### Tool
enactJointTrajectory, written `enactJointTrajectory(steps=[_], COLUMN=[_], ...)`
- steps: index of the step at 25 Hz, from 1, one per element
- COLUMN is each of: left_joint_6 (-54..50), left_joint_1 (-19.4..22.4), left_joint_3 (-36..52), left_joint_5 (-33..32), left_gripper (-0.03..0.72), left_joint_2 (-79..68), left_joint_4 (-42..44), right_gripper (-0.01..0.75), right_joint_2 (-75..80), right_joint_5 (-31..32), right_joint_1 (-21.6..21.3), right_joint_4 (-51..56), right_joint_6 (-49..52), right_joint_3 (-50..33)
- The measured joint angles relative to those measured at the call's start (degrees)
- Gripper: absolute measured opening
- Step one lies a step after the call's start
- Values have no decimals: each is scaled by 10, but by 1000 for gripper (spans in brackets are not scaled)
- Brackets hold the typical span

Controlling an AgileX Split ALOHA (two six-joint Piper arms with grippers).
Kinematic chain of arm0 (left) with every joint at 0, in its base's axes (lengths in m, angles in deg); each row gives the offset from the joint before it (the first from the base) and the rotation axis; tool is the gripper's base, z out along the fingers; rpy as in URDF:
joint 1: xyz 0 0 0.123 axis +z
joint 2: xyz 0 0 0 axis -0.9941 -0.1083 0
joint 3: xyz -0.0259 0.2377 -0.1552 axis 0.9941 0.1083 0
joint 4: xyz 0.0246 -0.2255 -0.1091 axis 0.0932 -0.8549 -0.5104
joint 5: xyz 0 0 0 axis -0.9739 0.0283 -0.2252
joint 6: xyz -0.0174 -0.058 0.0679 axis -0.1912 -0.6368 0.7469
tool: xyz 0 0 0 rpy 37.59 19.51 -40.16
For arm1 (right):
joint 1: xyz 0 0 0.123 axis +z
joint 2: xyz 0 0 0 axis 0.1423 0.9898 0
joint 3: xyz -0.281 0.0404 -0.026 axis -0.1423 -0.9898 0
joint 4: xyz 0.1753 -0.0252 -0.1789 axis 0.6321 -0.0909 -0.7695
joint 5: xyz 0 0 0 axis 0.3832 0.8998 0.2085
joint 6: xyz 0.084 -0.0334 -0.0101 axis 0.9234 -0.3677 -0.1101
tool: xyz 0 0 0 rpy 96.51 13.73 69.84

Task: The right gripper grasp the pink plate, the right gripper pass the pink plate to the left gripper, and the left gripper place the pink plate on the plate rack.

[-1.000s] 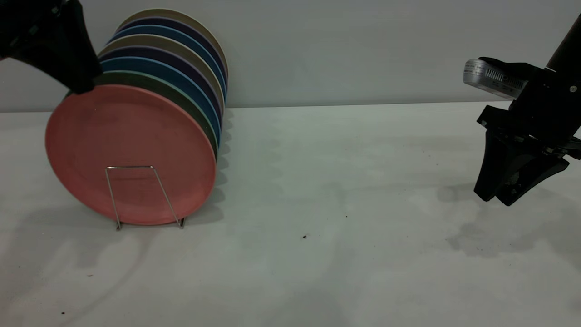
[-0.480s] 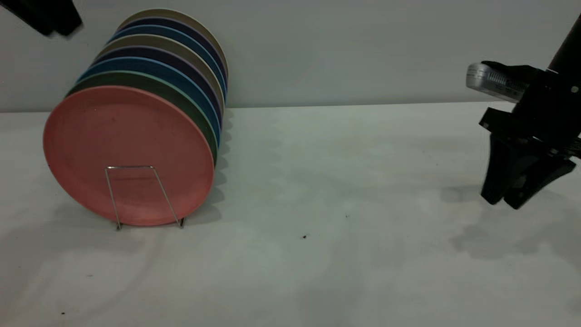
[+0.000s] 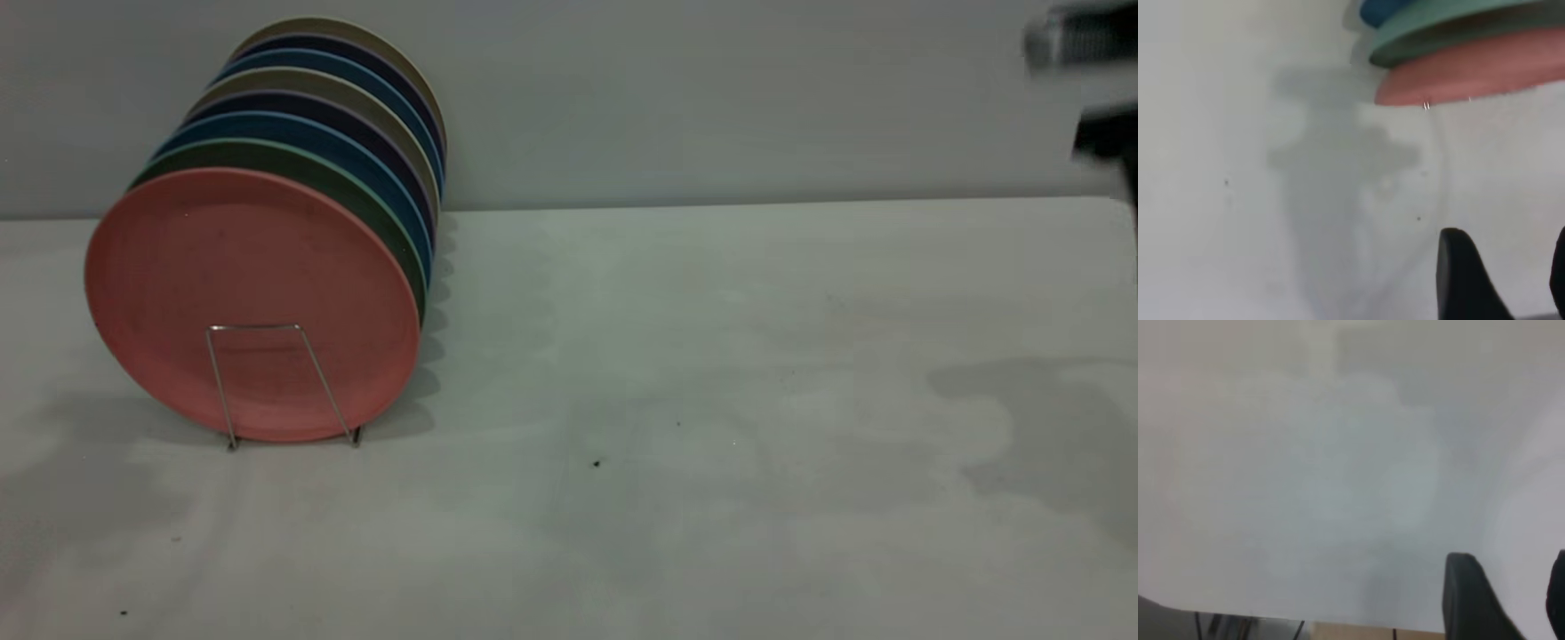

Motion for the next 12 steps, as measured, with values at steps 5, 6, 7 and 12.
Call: enactJointTrajectory(steps=[5, 6, 7, 12], left_joint_6=[-2, -2, -5, -19], left_joint_1=[0, 0, 0, 0], left_joint_3=[130, 158, 190, 320], left_joint_5=[12, 21, 32, 53], left_gripper=[358, 358, 358, 358], left_joint_2=[103, 134, 166, 304], left_joint_4=[0, 0, 0, 0], right_gripper=[298, 298, 298, 297], right_joint_2=[-129, -161, -193, -337], right_joint_5=[5, 6, 8, 17], right_joint_1=[12, 12, 12, 12], right_joint_4=[7, 10, 13, 59], right_joint_6=[-3, -5, -6, -25], right_joint_3=[-31, -49, -67, -168])
